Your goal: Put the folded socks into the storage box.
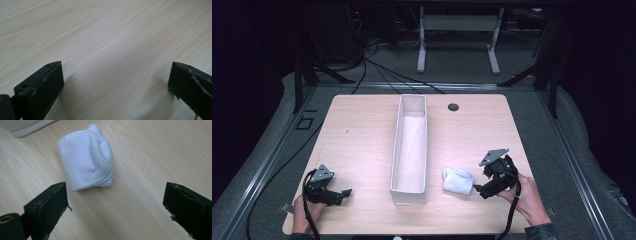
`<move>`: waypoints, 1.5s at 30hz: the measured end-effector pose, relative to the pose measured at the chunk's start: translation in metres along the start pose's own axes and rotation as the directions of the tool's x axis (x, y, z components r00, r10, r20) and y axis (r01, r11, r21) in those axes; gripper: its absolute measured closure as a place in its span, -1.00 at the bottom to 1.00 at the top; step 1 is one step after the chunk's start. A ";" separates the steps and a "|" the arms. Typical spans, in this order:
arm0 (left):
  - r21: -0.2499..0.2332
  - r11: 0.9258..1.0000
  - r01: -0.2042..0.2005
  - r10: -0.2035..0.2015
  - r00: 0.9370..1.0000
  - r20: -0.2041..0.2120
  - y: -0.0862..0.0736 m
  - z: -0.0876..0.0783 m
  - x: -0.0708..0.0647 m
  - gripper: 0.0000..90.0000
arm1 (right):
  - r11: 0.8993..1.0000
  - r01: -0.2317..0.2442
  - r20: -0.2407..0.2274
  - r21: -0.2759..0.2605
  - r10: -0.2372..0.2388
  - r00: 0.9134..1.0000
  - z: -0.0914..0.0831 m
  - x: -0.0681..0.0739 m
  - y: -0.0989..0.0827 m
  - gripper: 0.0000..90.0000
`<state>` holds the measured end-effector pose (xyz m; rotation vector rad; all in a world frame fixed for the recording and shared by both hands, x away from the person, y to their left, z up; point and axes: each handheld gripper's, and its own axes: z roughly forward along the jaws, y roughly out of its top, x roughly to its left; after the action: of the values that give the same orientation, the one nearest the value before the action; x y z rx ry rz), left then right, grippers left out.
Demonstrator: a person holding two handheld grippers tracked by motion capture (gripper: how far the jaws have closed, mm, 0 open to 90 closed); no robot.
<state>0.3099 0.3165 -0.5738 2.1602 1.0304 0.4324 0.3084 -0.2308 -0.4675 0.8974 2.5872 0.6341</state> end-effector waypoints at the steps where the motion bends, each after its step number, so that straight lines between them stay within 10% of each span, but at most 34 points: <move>1: 0.000 1.000 0.000 0.000 1.000 0.000 0.000 0.000 0.000 -1.00 | 1.000 0.000 0.000 0.000 0.000 1.000 0.000 0.000 0.000 -0.88; 20: 0.001 1.000 0.000 0.000 1.000 0.001 0.000 0.000 0.000 -1.00 | 0.985 0.155 -0.054 0.074 -0.151 0.987 0.021 0.029 0.035 -0.76; 45: 0.000 1.000 -0.001 0.001 1.000 0.000 0.000 0.000 0.000 -1.00 | 0.953 0.233 -0.126 0.196 -0.211 0.969 0.073 0.033 0.053 -0.32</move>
<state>0.3099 0.3166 -0.5738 2.1612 1.0291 0.4328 0.3421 -0.1503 -0.5079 0.6314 2.8353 0.3591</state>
